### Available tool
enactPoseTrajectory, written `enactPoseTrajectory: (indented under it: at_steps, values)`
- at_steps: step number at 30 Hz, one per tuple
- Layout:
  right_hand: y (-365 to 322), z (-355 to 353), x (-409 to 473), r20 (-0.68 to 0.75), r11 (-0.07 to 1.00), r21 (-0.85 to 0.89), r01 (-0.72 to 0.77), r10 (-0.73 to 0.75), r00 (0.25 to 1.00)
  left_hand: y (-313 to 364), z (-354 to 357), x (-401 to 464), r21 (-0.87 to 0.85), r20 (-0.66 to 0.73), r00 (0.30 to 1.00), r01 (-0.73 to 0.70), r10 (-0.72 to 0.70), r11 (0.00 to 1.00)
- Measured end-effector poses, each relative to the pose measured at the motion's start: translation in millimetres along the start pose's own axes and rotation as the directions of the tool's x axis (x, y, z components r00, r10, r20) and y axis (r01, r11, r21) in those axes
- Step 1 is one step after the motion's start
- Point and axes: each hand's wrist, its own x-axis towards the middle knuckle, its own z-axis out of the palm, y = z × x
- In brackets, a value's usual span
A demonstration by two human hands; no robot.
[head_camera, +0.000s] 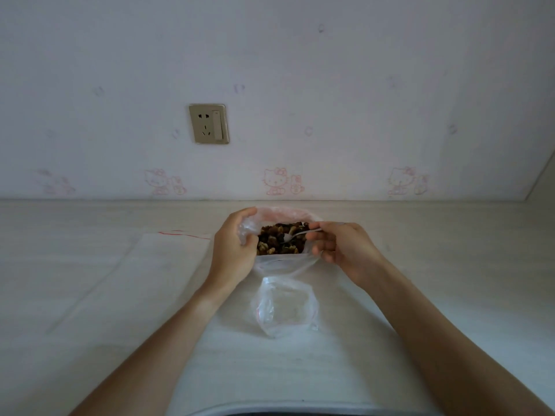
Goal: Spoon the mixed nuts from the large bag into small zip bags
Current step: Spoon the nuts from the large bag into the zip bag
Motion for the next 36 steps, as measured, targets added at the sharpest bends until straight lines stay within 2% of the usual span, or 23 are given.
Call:
enactPoseTrajectory:
  at_steps: [4, 8, 14, 17, 19, 21, 24, 26, 30, 36]
  values:
    - [-2, 1, -2, -0.007, 0.995, 0.090, -0.042, 0.042, 0.999, 2, -1, 0, 0.009, 0.007, 1.000, -0.009, 0.009, 1.000]
    - [-5, -2, -2, 0.013, 0.996, 0.085, -0.014, 0.013, 1.000, 10, -12, 8, 0.096, 0.043, 0.999, -0.023, 0.019, 0.995]
    - [-10, -4, -1, 0.034, 0.999, 0.037, 0.036, -0.037, 0.999, 32, -37, -12, 0.268, 0.063, 0.969, -0.246, 0.238, 0.931]
    - [-16, -7, -1, 0.047, 0.999, 0.030, 0.033, -0.035, 0.998, 39, -48, -26, 0.222, 0.250, 0.962, -0.169, 0.111, 0.960]
    - [-21, -10, -2, 0.065, 0.999, 0.033, 0.017, -0.019, 0.998, 39, -51, -37, 0.270, 0.363, 0.932, -0.097, -0.008, 0.958]
    - [-26, -14, -4, 0.096, 1.000, 0.031, 0.002, -0.005, 0.995, 36, -51, -43, 0.305, 0.412, 0.908, -0.066, -0.069, 0.950]
    - [-30, -21, -6, 0.166, 1.000, -0.004, 0.004, -0.003, 0.986, 33, -48, -42, 0.256, 0.501, 0.853, 0.015, -0.146, 0.966]
    - [-33, -23, -7, 0.220, 0.999, -0.038, 0.010, -0.002, 0.976, 32, -46, -40, 0.241, 0.525, 0.834, 0.047, -0.171, 0.969]
    - [-39, -28, -11, 0.370, 0.991, -0.128, 0.042, 0.008, 0.929, 28, -44, -38, 0.242, 0.500, 0.849, 0.051, -0.170, 0.969]
    - [-45, -25, -28, 0.531, 0.925, -0.330, 0.191, 0.015, 0.847, 22, -44, -35, 0.194, 0.469, 0.871, 0.060, -0.146, 0.979]
